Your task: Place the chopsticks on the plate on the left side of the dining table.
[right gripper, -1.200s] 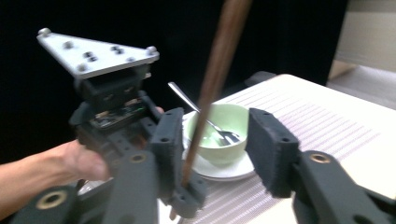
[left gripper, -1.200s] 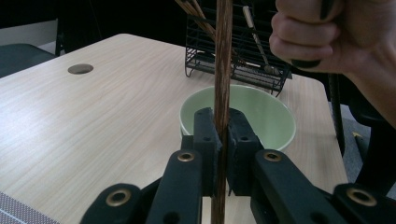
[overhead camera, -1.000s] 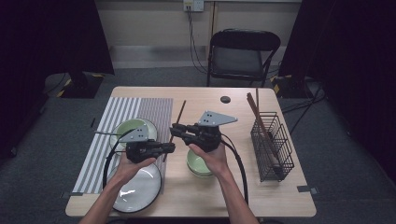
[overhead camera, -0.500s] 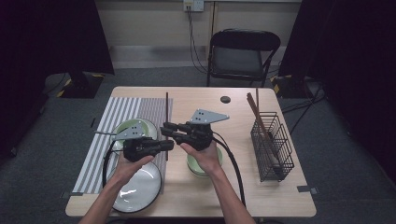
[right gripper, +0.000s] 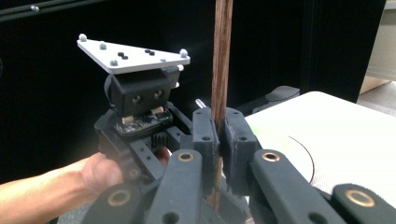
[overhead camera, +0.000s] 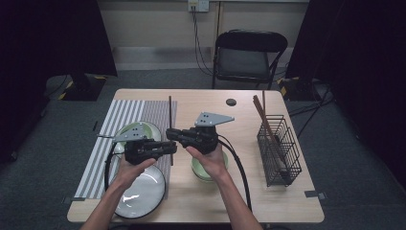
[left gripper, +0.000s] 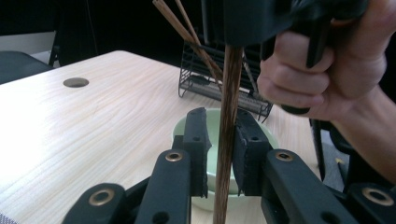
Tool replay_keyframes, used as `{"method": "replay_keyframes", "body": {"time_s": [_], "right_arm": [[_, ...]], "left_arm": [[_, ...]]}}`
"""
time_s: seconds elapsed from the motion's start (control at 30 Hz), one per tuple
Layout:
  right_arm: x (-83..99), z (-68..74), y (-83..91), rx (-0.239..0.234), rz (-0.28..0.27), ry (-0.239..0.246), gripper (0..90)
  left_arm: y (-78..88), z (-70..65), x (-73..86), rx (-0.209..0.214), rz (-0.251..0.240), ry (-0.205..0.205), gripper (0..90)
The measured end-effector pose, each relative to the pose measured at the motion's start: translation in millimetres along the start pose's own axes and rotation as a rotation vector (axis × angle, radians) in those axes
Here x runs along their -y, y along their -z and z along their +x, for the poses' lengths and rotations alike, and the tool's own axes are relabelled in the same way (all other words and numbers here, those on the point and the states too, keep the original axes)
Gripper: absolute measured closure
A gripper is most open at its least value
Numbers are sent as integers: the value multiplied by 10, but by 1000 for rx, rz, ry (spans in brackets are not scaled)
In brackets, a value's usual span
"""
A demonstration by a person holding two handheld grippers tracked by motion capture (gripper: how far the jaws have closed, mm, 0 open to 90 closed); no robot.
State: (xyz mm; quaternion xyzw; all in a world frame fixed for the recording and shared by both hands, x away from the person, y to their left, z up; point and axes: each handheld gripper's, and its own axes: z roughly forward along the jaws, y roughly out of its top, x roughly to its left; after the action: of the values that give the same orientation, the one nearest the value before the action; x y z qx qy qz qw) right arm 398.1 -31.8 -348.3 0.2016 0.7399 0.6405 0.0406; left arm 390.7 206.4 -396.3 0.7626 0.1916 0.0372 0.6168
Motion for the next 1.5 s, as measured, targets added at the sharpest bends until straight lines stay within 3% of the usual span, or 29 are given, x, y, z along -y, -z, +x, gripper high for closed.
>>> {"method": "replay_keyframes", "body": {"time_s": [0.1,0.2,0.37,0.6,0.73,0.9,1.23,1.5], "right_arm": [[-7,19,-8,10,2,12,853],[-11,5,4,3,7,11,845],[-41,5,39,19,-5,29,643],[-81,-49,82,84,-15,35,547],[-71,-82,96,116,-10,33,542],[-44,-158,154,122,-23,-1,512],[-15,-204,191,141,-27,-12,455],[1,-225,211,160,-26,-13,416]], "left_arm": [[-12,-17,-2,3,-1,-11,839],[-21,-33,-5,3,5,-17,845],[-45,-31,8,3,20,-14,846],[-28,-34,-3,8,23,-18,846],[-15,-16,8,5,9,-3,842],[27,-14,-10,-12,3,-14,841],[60,-14,-25,-10,-13,4,841],[88,-14,-32,-27,-13,-12,841]]}}
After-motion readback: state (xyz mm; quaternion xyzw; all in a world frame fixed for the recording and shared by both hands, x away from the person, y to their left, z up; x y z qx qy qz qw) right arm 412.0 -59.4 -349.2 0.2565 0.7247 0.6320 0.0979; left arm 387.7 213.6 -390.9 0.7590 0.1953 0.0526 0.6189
